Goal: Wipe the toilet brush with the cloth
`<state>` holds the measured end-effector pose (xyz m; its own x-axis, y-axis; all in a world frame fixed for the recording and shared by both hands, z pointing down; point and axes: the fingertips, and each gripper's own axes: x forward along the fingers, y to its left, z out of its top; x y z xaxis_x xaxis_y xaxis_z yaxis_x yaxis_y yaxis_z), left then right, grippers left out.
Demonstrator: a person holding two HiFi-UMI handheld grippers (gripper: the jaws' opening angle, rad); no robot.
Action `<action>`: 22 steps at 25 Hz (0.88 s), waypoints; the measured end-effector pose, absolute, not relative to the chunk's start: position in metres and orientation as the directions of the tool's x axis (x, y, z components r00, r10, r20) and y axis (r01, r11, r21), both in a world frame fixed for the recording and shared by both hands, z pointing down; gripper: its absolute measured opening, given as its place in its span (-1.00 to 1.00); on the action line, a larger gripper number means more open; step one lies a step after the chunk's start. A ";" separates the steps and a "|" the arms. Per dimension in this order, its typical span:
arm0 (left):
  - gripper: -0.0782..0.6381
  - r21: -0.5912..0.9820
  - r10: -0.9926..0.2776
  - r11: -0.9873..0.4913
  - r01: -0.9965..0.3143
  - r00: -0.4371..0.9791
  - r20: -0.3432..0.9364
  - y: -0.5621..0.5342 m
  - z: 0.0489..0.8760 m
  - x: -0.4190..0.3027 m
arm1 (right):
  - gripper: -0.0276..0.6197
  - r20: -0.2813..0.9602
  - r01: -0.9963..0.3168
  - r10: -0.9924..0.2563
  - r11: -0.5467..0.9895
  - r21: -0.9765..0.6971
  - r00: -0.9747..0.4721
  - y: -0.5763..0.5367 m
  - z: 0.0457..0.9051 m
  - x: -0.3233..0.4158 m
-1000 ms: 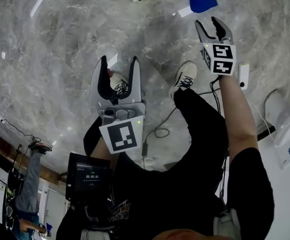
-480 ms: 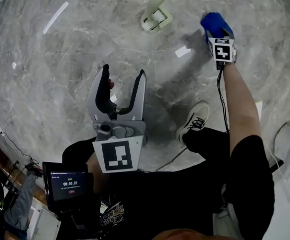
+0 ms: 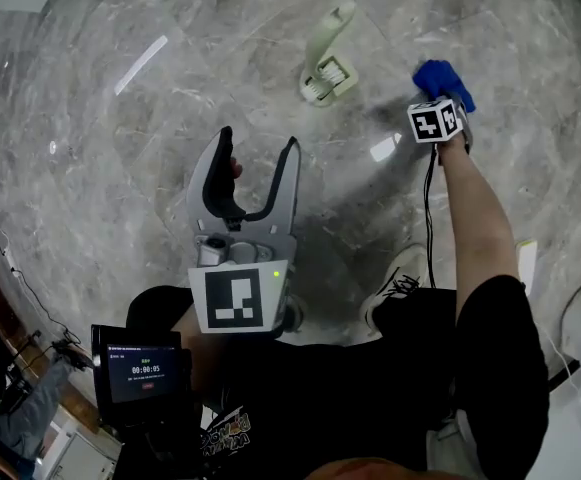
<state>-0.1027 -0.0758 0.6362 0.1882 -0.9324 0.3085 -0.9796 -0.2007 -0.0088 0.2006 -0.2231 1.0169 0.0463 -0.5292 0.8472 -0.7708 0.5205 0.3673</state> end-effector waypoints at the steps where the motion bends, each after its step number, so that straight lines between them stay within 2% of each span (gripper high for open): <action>1: 0.00 0.003 -0.931 -0.195 -0.981 0.186 0.314 -0.080 0.638 -0.104 | -0.61 0.830 -0.758 -0.558 0.541 0.363 -0.001 -0.232 1.005 0.184; 4: 0.00 0.024 -0.927 -0.179 -0.984 0.177 0.330 -0.092 0.643 -0.109 | -0.61 0.766 -0.714 -0.596 0.643 0.277 -0.239 -0.250 0.959 0.115; 6: 0.00 0.040 -0.920 -0.170 -0.985 0.174 0.350 -0.097 0.648 -0.112 | -0.61 0.737 -0.679 -0.555 0.711 0.181 -0.385 -0.252 0.937 0.073; 8: 0.00 0.078 -0.907 -0.143 -0.987 0.163 0.387 -0.098 0.657 -0.117 | -0.61 0.732 -0.647 -0.493 0.757 0.093 -0.470 -0.248 0.929 0.046; 10: 0.00 0.080 -0.902 -0.124 -0.989 0.146 0.406 -0.099 0.661 -0.121 | -0.61 0.755 -0.624 -0.430 0.781 0.036 -0.495 -0.242 0.934 0.033; 14: 0.00 -0.007 -0.910 -0.204 -0.979 0.187 0.369 -0.095 0.653 -0.107 | -0.60 0.804 -0.614 -0.360 0.790 -0.007 -0.473 -0.230 0.954 0.035; 18: 0.00 0.035 -0.893 -0.207 -0.978 0.204 0.401 -0.095 0.657 -0.105 | -0.60 0.791 -0.587 -0.330 0.808 -0.046 -0.516 -0.228 0.945 0.033; 22: -0.01 0.082 -0.885 -0.137 -0.987 0.159 0.437 -0.101 0.662 -0.120 | -0.60 0.750 -0.542 -0.300 0.835 -0.092 -0.589 -0.235 0.915 0.022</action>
